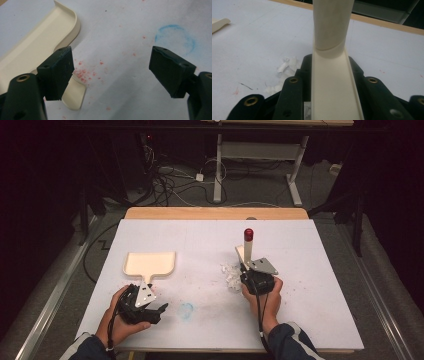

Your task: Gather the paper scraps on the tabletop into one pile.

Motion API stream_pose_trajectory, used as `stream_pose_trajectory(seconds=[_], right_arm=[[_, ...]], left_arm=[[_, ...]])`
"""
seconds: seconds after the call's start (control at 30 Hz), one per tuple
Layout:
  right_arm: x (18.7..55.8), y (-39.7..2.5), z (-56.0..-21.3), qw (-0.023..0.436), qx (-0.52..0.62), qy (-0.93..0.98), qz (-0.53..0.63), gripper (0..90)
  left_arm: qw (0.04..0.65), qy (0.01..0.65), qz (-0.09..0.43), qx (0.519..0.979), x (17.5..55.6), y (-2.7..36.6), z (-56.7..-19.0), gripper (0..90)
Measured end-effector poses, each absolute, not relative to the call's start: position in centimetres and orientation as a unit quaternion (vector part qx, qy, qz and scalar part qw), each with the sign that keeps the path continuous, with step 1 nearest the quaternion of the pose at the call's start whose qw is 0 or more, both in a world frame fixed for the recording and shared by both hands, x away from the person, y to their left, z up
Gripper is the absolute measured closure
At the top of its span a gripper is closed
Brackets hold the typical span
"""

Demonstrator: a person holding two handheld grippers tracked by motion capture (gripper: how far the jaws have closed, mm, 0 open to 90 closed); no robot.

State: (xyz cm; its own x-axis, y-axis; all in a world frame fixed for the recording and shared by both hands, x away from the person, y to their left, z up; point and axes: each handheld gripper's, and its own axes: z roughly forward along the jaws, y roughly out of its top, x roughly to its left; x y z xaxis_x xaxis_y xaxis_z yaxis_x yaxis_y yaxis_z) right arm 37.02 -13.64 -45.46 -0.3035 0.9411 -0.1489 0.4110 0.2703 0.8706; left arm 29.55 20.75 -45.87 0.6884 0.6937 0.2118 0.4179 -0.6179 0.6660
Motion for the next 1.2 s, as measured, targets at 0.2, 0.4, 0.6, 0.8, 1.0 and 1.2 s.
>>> stream_pose_trajectory(seconds=[0.2,0.4,0.6,0.8,1.0,1.2], right_arm=[[37.0,-14.8,-44.7,0.334,0.479,0.708,0.397,67.7],[36.6,-17.2,-43.0,0.318,0.467,0.705,0.429,67.6],[35.5,-19.4,-41.3,0.314,0.400,0.733,0.451,67.7],[33.7,-20.3,-40.5,0.272,0.285,0.784,0.480,67.6],[32.0,-20.0,-41.1,0.184,0.188,0.825,0.501,67.6],[32.1,-18.4,-42.6,0.124,0.118,0.859,0.482,67.7]], left_arm=[[0.297,0.319,0.231,0.870,29.6,20.7,-45.9,19.3],[0.296,0.318,0.232,0.870,29.7,20.6,-45.9,19.3],[0.297,0.319,0.232,0.870,30.0,20.7,-45.9,19.3],[0.296,0.320,0.235,0.869,30.0,20.9,-45.9,19.3],[0.296,0.320,0.243,0.866,29.9,20.9,-45.7,19.3],[0.293,0.320,0.238,0.869,30.0,20.8,-45.9,19.3]])
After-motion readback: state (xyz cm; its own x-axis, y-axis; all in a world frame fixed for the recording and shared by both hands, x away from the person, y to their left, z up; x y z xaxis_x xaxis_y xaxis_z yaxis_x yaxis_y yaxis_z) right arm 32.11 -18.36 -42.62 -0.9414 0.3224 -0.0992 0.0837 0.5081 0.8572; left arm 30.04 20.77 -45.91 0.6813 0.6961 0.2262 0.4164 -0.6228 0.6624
